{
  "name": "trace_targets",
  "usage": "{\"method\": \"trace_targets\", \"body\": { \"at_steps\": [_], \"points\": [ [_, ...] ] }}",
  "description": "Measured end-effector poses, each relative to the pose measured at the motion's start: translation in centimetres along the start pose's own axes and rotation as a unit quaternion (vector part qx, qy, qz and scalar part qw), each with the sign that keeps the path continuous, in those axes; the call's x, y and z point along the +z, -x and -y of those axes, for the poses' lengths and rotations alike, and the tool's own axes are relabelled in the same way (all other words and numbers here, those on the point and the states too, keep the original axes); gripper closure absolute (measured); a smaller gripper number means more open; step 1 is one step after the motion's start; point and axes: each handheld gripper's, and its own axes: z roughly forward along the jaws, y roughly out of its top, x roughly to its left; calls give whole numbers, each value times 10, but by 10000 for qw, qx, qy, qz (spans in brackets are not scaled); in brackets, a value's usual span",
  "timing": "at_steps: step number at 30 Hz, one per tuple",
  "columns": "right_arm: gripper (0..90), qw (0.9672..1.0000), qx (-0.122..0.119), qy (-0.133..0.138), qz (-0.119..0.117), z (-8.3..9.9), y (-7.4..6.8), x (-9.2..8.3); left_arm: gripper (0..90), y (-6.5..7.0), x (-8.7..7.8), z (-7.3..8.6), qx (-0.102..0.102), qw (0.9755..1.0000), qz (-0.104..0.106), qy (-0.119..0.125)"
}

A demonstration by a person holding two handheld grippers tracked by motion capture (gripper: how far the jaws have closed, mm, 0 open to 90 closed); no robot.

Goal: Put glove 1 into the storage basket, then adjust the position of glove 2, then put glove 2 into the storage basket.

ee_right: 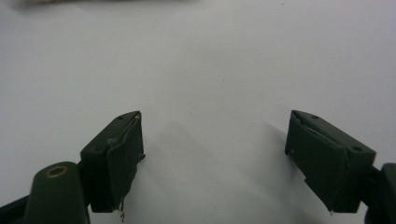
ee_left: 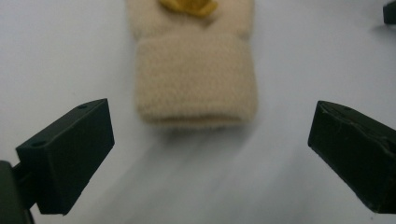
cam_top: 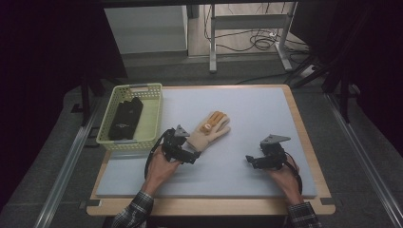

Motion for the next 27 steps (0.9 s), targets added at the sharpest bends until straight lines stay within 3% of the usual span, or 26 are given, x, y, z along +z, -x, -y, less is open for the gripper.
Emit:
{"method": "trace_targets", "body": {
  "at_steps": [2, 12, 20, 27],
  "points": [
    [168, 9999, -110, 4, 78, 1, -3, 1, 9, -1, 3, -6, 3, 10000, 0, -12],
    [168, 9999, -89, 28, 67, 2, -2, 1, 9, -9, 24, -26, 54, 9999, 15, -139],
    [168, 9999, -90, 39, 70, 2, -2, 1, 0, -17, 38, -35, 17, 9997, 162, -192],
    [168, 9999, -91, 41, 73, 2, -2, 1, 0, -22, 47, -48, 120, 9993, 231, -269]
  ]
}}
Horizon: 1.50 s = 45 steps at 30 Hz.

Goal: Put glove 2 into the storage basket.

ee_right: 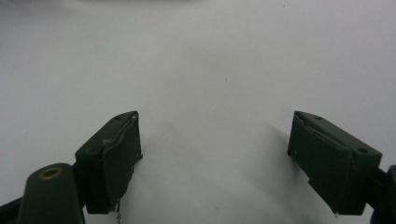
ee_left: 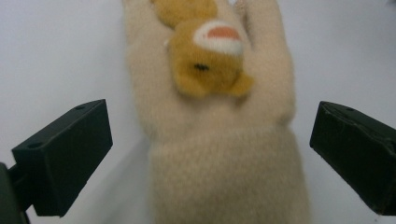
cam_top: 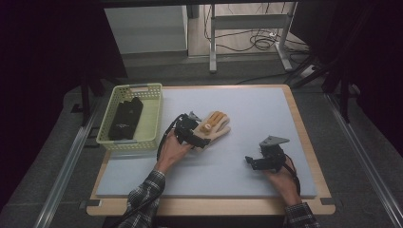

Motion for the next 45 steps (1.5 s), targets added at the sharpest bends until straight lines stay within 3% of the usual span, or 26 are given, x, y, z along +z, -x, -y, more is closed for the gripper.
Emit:
{"method": "trace_targets", "body": {
  "at_steps": [5, 10, 13, 20, 23, 26, 33, 38, 45],
  "points": [
    [168, 10000, -1, 0, 5, 0, 0, 0, 0, -1, 12, -9, 65, 9999, 60, -133],
    [168, 10000, -3, 0, 8, 0, 0, 0, 0, 4, 31, -17, 232, 9988, 4, -433],
    [168, 10000, -4, 1, 10, 0, 0, 0, 0, 5, 45, -19, 219, 9972, -55, -706],
    [168, 10000, -5, 2, 13, 0, 0, 0, 11, 5, 47, -19, 185, 9968, -48, -772],
    [168, 10000, -9, 2, 16, 0, 0, 0, 109, 5, 42, -21, 107, 9967, -100, -795],
    [168, 10000, -9, 2, 18, 0, 0, 0, 296, 1, 37, -21, -11, 9969, -172, -765],
    [168, 10000, -11, 2, 20, 0, -1, 0, 551, 0, 33, -23, -168, 9964, -223, -804],
    [168, 10000, -12, 1, 22, 0, -1, 0, 638, 1, 29, -25, -194, 9968, -283, -728],
    [168, 10000, -16, 7, 21, 0, -1, 0, 660, -1, 21, -28, -326, 9965, -437, -641]
  ]
}}
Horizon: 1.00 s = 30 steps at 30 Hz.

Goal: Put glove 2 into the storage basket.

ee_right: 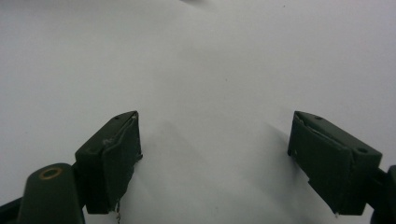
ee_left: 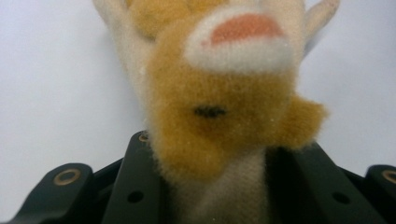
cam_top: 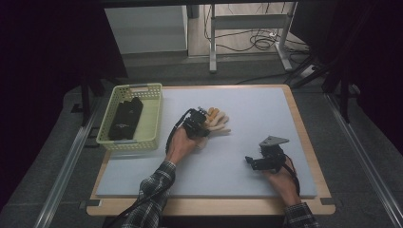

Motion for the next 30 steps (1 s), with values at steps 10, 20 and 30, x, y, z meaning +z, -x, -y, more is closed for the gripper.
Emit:
{"method": "trace_targets", "body": {
  "at_steps": [10, 20, 30],
  "points": [
    [168, 10000, 5, -3, 0, 0, 0, 0, 654, -11, -32, -4, -191, 9996, -115, 192],
    [168, 10000, -3, 0, 2, 0, 0, 0, 651, -34, -71, -5, -414, 9977, -375, 372],
    [168, 10000, 0, 11, 2, 0, 0, 0, 650, -66, -110, 6, -734, 9934, -674, 570]
  ]
}}
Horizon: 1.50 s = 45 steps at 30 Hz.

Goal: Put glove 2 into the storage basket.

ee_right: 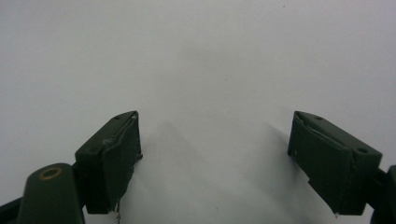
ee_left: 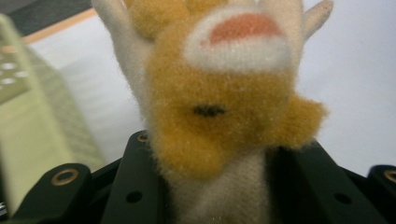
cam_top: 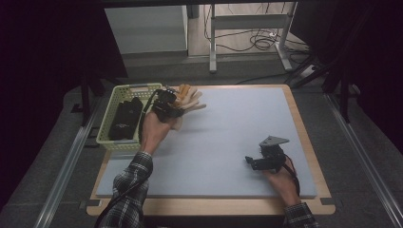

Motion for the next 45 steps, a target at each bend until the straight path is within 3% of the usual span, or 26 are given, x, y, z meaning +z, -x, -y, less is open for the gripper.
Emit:
{"method": "trace_targets", "body": {
  "at_steps": [8, 14, 15, 16, 20, 27, 33, 45],
  "points": [
    [168, 10000, 0, 0, 1, 0, 0, 0, 648, -39, -27, 10, -332, 9988, -333, 157],
    [168, 10000, -2, 1, 1, 0, 0, 0, 646, -70, -44, 23, -624, 9960, -602, 200],
    [168, 10000, -1, 1, 1, 0, 0, 0, 646, -70, -44, 23, -624, 9960, -602, 200],
    [168, 10000, -1, 1, 1, 0, 0, 0, 645, -80, -47, 28, -740, 9947, -683, 203],
    [168, 10000, -2, 0, 1, 0, 0, 0, 642, -97, -45, 39, -963, 9921, -783, 162],
    [168, 10000, 2, 2, 0, 0, 0, 0, 639, -119, -22, 56, -1257, 9871, -983, -124],
    [168, 10000, 2, 2, 1, 0, 0, 0, 637, -128, -2, 61, -1376, 9840, -1065, -391],
    [168, 10000, 4, 3, 1, 0, 0, 0, 616, -113, 39, 52, -1113, 9858, -873, -902]
  ]
}}
